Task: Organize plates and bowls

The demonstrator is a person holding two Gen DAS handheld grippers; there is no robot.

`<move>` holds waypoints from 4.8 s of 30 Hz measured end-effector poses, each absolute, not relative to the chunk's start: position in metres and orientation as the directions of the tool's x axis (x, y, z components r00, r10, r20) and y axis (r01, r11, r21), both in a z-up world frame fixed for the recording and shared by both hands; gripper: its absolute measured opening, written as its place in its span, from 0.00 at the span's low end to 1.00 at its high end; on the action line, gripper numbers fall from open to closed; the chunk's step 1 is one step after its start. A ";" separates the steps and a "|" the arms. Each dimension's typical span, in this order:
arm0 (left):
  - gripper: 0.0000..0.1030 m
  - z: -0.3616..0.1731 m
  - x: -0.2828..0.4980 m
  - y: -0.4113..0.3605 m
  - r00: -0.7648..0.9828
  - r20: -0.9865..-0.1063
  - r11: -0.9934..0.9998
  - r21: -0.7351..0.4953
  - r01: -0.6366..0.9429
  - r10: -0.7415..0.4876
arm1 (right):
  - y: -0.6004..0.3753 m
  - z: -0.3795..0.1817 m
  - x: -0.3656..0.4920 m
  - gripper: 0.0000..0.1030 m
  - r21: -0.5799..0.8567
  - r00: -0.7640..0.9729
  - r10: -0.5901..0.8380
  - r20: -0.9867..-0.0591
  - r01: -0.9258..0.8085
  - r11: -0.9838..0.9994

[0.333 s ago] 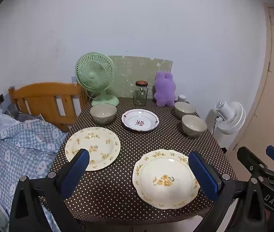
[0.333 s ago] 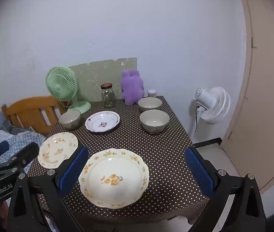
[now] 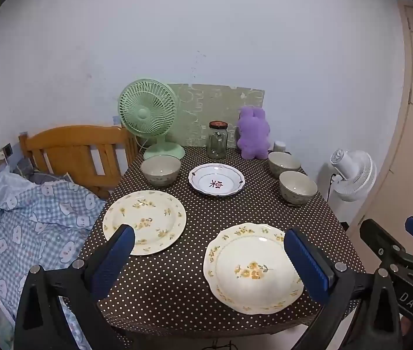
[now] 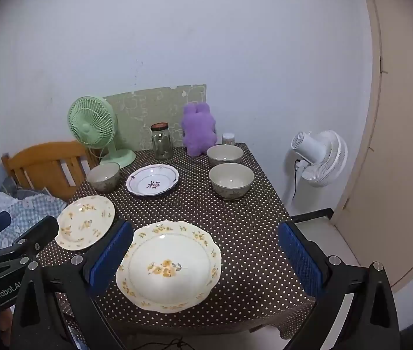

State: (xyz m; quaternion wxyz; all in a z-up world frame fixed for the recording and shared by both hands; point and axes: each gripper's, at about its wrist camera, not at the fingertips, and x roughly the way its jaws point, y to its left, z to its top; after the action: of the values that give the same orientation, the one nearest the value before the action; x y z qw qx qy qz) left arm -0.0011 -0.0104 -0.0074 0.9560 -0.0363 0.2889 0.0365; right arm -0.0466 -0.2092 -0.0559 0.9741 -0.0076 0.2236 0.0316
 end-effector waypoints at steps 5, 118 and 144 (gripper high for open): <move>1.00 -0.009 -0.001 -0.012 0.830 -0.555 0.993 -0.049 -0.103 0.059 | -0.211 -0.057 -0.041 0.98 0.005 0.890 0.065 -0.452 -0.071 0.997; 0.81 -0.127 0.141 -0.011 0.628 -0.778 0.999 -0.025 0.022 -0.033 | -0.186 -0.148 0.106 0.89 -0.010 0.719 -0.022 -0.694 0.021 1.000; 0.60 -0.211 0.154 -0.030 0.475 -0.880 1.000 0.009 0.021 -0.002 | -0.188 -0.244 0.155 0.76 0.039 0.517 0.048 -0.855 -0.029 0.999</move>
State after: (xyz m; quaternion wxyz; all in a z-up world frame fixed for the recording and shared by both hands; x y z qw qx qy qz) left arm 0.1537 -0.0301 -0.2113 0.8588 0.0091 0.5121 -0.0067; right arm 0.1547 -0.1876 -0.2437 0.8709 0.0097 0.4909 0.0224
